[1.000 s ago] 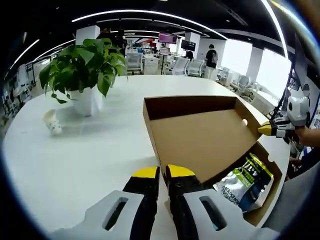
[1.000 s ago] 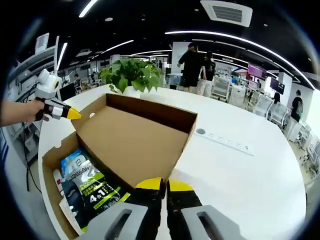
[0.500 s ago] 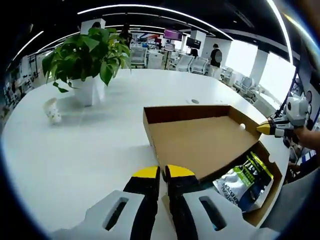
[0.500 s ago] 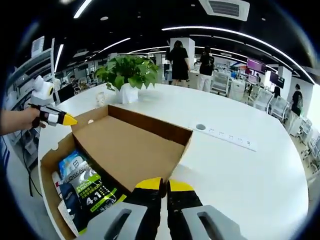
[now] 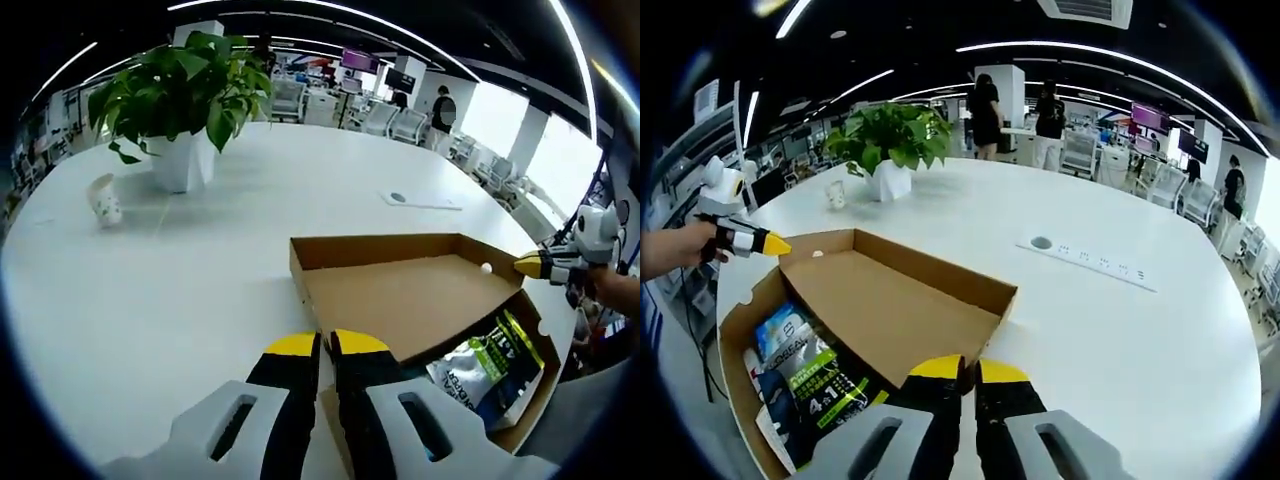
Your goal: Operate the shoe box by opening the lid, removing the specified soft item, and placing it in the target area until the item is outside and the box remains undamaged.
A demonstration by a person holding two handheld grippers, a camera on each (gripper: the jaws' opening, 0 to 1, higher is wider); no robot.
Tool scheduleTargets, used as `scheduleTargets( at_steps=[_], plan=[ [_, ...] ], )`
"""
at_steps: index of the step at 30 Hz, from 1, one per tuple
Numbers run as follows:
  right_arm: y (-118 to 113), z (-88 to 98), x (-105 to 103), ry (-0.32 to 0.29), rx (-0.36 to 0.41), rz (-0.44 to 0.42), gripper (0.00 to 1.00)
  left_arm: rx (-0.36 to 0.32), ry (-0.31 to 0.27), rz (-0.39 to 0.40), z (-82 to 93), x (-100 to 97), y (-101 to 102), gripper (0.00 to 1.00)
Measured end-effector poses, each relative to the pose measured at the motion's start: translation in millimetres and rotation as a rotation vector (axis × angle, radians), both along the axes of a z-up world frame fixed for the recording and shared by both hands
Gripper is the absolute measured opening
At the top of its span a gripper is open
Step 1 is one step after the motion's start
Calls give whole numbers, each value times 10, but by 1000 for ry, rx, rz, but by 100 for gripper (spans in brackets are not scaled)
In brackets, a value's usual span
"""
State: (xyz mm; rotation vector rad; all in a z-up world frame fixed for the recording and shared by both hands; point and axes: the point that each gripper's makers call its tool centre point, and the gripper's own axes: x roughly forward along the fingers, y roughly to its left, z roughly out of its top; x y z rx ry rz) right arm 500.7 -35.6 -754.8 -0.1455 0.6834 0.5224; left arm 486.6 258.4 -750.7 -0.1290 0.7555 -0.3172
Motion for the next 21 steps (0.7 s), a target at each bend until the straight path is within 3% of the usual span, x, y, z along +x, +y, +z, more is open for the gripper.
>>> scheduleTargets(
  at_steps=[10, 21],
  plan=[
    [6, 33, -45, -8, -14, 29, 2, 47, -6, -29, 14, -102, -18, 5],
    [34, 178, -251, -35, 16, 43, 15, 68, -37, -46, 133, -266, 0, 15]
  ],
)
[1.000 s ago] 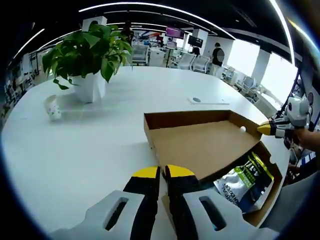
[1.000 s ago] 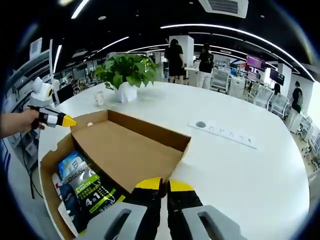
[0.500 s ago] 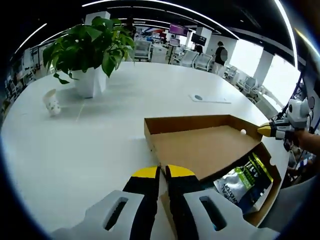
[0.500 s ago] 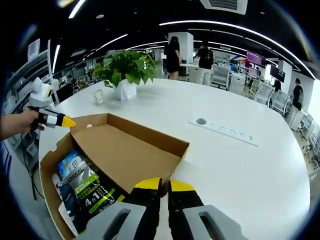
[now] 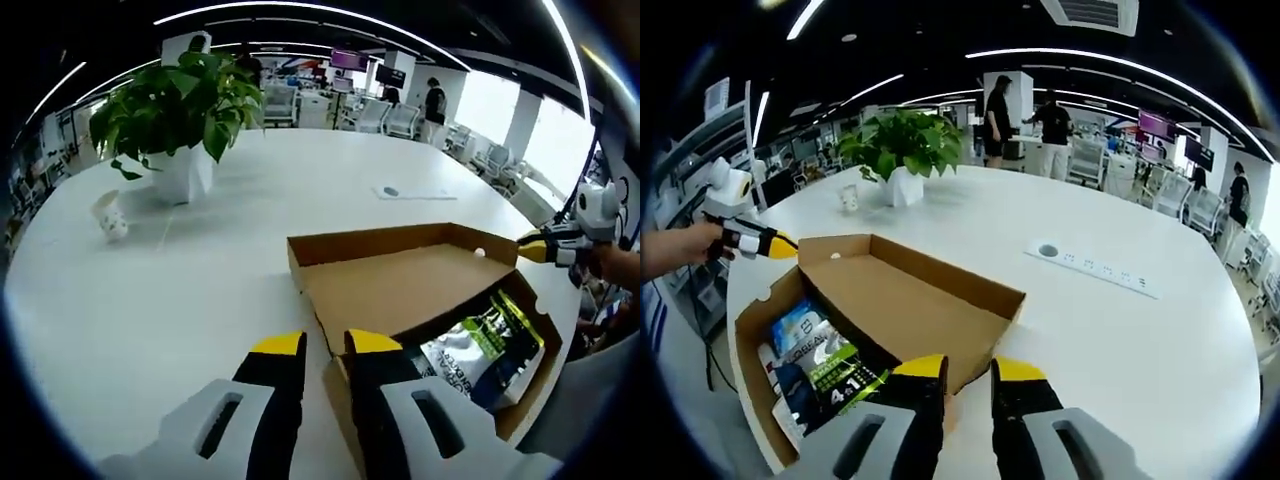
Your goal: Operate the shoe box by opening the lid, removing the specified soft item, and placing it in the target area until the item is outside and the box remains undamaged.
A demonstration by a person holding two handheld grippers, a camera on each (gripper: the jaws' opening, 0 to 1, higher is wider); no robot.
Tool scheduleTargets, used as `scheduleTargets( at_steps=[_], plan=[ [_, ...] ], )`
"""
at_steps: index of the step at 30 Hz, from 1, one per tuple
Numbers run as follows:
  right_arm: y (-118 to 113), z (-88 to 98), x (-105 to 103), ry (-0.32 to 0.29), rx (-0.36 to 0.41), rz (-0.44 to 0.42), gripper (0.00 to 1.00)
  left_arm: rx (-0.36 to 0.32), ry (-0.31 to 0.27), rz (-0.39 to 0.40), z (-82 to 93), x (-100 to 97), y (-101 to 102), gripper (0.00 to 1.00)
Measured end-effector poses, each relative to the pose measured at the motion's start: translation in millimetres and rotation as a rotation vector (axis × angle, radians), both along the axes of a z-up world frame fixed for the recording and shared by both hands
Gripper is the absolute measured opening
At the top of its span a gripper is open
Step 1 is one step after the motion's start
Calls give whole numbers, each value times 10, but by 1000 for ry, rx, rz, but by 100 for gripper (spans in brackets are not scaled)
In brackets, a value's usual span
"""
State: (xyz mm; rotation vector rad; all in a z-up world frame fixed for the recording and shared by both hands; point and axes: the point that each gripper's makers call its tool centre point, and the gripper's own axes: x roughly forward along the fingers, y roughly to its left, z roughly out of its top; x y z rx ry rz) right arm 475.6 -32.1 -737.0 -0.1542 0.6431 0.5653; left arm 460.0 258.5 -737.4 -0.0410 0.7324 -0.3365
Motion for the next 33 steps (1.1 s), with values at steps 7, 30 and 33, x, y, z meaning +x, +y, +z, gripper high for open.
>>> scheduleTargets(
  at_steps=[7, 30, 33],
  plan=[
    [0, 47, -158, -7, 12, 5, 17, 5, 4, -21, 43, -155, -58, 18],
    [300, -25, -779, 49, 32, 72, 22, 19, 41, -149, -44, -504, -609, 22],
    [335, -62, -836, 67, 34, 71, 23, 13, 62, -160, -98, -536, -664, 23]
  ],
)
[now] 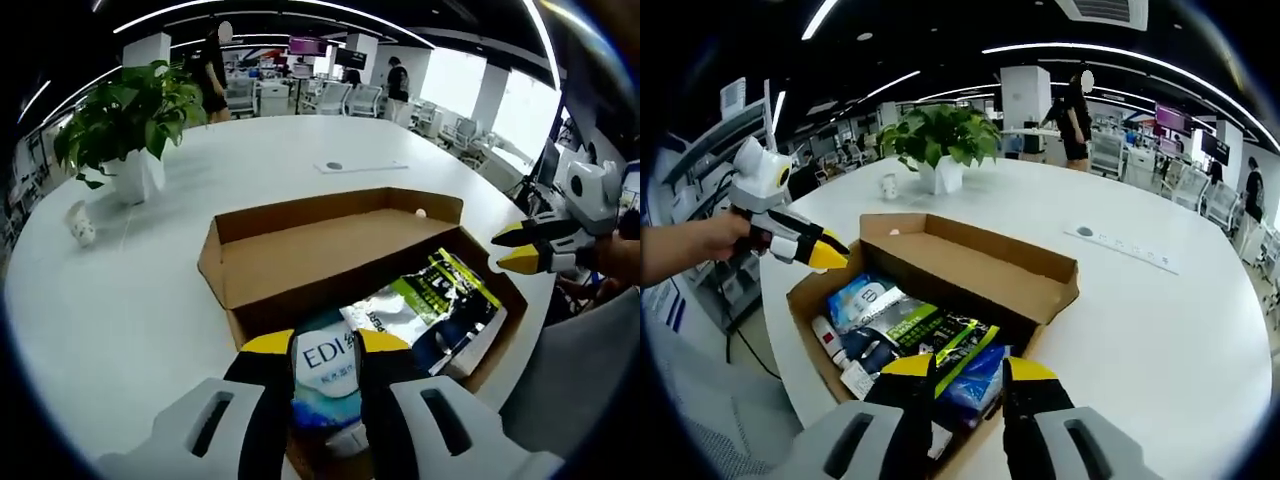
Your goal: Operate the shoe box by opening the lid, removing the specified soft item, and placing it in the target area until the item is outside and the box remains undamaged.
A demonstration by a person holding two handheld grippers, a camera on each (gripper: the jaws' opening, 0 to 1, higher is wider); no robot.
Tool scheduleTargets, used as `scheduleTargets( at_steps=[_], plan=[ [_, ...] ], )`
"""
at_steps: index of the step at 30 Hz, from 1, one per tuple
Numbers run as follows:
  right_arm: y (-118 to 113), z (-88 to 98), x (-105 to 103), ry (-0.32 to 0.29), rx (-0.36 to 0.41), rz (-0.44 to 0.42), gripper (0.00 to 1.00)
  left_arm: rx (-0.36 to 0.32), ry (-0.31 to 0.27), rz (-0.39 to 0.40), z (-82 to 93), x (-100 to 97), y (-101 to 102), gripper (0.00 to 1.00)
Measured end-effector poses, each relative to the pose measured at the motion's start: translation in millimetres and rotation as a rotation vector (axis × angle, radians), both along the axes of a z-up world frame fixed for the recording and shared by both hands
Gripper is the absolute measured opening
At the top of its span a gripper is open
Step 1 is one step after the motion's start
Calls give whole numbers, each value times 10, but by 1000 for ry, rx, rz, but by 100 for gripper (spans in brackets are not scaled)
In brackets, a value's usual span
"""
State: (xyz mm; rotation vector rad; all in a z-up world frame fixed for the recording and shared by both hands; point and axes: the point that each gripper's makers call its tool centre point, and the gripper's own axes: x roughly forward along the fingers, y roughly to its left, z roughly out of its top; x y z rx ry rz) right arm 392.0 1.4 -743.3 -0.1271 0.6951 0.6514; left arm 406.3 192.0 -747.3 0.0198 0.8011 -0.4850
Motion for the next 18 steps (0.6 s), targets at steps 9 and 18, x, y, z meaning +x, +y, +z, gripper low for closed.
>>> scheduleTargets(
  at_steps=[9, 18],
  plan=[
    [135, -92, -146, 56, -5, -5, 25, -22, 66, -29, -158, -85, -142, 27],
    [212, -188, -248, 109, -21, -27, 25, -24, 124, -53, -333, -160, -196, 28]
  ],
)
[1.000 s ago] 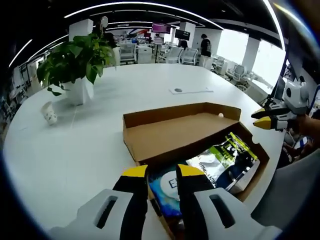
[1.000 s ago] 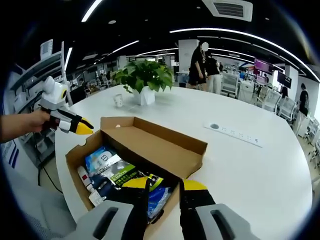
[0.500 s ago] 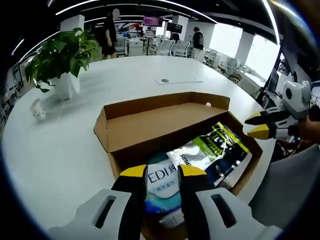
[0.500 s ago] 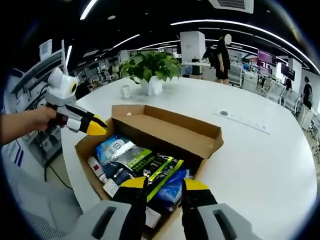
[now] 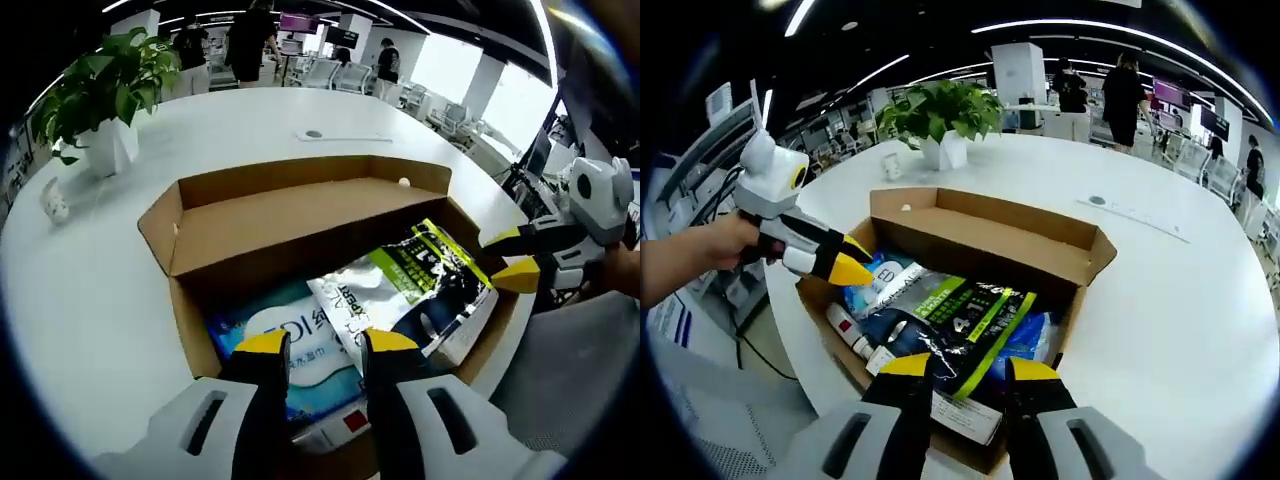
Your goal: Operate the shoe box by opening the lid, removing the specified soft item, and placing it in the target area until the item is outside and the box remains undamaged.
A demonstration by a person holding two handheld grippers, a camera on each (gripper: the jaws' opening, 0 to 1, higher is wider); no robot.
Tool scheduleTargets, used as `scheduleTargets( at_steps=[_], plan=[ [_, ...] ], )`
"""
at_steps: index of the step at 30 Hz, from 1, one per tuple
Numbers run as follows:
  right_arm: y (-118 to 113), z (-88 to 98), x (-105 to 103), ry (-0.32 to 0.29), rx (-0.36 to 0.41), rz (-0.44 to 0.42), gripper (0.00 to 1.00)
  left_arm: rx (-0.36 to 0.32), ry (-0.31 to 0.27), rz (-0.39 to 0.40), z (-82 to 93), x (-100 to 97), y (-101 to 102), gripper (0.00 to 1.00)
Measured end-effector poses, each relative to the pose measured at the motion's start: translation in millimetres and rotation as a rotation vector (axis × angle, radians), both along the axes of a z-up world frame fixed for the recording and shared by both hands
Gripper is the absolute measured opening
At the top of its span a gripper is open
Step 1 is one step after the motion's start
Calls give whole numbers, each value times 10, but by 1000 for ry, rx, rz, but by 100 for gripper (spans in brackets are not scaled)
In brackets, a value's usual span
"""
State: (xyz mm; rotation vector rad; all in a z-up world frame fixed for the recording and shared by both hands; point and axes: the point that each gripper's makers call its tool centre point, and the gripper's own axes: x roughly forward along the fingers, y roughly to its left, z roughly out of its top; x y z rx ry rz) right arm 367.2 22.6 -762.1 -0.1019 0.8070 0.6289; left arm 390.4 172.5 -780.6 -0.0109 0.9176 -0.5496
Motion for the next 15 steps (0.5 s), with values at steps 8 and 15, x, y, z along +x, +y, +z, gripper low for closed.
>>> scheduleTargets(
  at_steps=[8, 15],
  plan=[
    [-10, -78, -5, 28, -32, -26, 25, -33, 34, -3, -93, -43, -44, 28],
    [26, -163, -30, 71, -39, -32, 26, -59, 82, -10, -206, -48, -133, 28]
  ],
)
